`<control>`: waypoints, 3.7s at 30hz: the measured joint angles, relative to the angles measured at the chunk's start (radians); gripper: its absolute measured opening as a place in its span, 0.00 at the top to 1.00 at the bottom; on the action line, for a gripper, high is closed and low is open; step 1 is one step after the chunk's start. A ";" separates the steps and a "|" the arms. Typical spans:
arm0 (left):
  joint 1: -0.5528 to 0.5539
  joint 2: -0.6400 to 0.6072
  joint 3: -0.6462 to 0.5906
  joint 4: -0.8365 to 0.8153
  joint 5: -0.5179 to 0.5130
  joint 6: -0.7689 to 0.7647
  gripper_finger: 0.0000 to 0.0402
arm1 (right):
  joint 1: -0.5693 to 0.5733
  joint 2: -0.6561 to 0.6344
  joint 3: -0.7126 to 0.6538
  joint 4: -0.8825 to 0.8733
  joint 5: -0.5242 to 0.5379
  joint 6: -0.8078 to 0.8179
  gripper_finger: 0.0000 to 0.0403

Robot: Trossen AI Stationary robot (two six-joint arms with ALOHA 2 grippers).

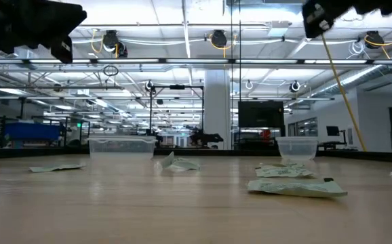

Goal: Pick and place items into bin
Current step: Put the stevia packet into the right transparent bin

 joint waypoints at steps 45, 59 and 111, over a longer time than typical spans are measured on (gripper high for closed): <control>0.000 0.000 0.000 0.039 -0.017 -0.137 0.87 | -0.050 0.568 0.261 -0.696 0.398 0.417 0.47; 0.000 0.000 0.000 0.039 -0.017 -0.140 0.87 | -0.063 0.569 0.263 -0.744 0.387 0.501 0.67; 0.000 0.000 0.000 0.039 -0.018 -0.132 0.87 | -0.048 0.393 0.259 -0.768 0.462 0.438 1.00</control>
